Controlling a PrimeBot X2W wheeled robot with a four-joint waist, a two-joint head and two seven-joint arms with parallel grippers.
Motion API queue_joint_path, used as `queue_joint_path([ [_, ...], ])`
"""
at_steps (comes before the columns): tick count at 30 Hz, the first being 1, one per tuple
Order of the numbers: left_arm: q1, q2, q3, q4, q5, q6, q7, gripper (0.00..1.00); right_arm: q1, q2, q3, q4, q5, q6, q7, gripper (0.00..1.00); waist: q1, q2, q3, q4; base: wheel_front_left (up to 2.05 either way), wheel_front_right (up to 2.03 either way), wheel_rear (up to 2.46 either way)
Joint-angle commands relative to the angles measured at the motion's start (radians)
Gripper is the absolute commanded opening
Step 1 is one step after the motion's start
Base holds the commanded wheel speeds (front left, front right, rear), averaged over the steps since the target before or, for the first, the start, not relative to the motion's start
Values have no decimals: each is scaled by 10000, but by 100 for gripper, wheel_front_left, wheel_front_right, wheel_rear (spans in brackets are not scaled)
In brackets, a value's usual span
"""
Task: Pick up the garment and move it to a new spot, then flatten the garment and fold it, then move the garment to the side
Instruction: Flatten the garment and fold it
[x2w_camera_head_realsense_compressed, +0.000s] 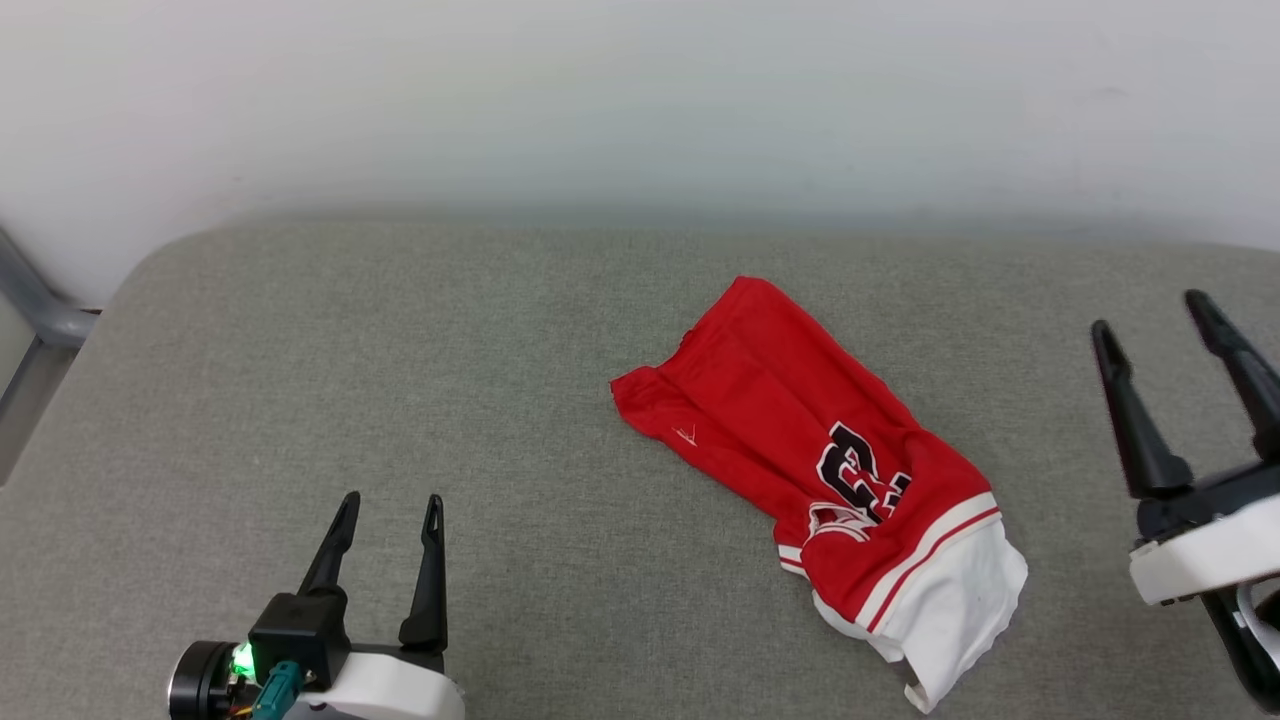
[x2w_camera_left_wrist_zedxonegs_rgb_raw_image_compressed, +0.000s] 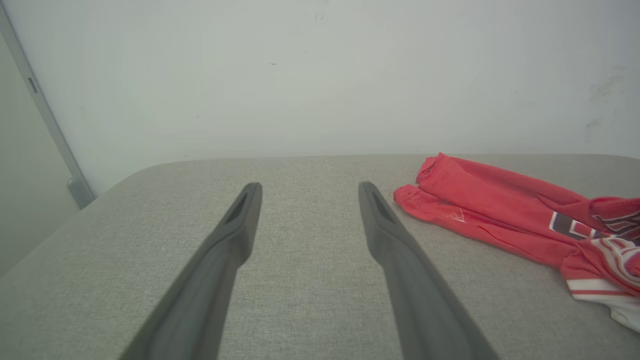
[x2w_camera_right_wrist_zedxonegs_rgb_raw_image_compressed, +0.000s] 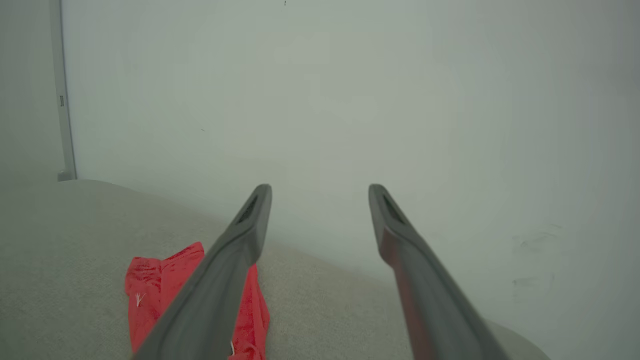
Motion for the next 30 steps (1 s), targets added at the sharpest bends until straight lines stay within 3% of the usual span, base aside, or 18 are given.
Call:
queue_joint_path([
  [1, -138, -5, 11, -31, 8, -9, -26, 100, -176, -204, 218, 13, 218, -10, 289, 100, 0, -1, 73, 17, 0, 0, 0],
  [2, -170, -11, 1, -41, 1, -11, -26, 100, -216, -606, 648, -16, 539, -9, 798, 100, 0, -1, 128, 29, 0, 0, 0],
  [3, -220, -21, -29, -61, -14, -26, -26, 100, -316, -1429, 1481, -201, 1283, -13, 1863, 100, 0, -1, 269, 59, 0, 0, 0],
  [4, -220, -21, -29, -61, -14, -26, -26, 100, -316, -1429, 1481, -201, 1283, -13, 1863, 100, 0, -1, 269, 59, 0, 0, 0],
  [7, -342, -31, -79, -96, -21, -28, -26, 100, -400, -2544, 2610, -610, 2728, -7, 3752, 100, 0, -1, 546, 136, 0, 0, 0],
  [10, -454, -42, -127, -97, -40, -21, -26, 100, -379, -3104, 3225, -709, 3066, -12, 4818, 100, 0, -1, 731, 225, 0, 0, 0],
  [13, -549, -49, -165, -102, -54, -26, -26, 100, -313, -3298, 3607, -699, 3261, -12, 5506, 100, 0, -1, 865, 293, 0, 0, 0],
  [14, -671, -52, -210, -111, -63, -49, -26, 100, -279, -3594, 4075, -669, 3267, -12, 6232, 100, 0, -1, 1016, 391, 0, 0, 0],
  [20, -930, -58, -317, -141, -89, -46, -26, 100, -681, -3916, 5085, -259, 3292, -12, 7253, 100, 0, -1, 1425, 662, 0, 0, 0],
  [30, -1264, -60, -587, -84, -288, 152, -26, 100, -1197, -3962, 7341, 2065, 3139, -10, 7818, 100, 0, -1, 2020, 1211, 0, 0, 0],
])
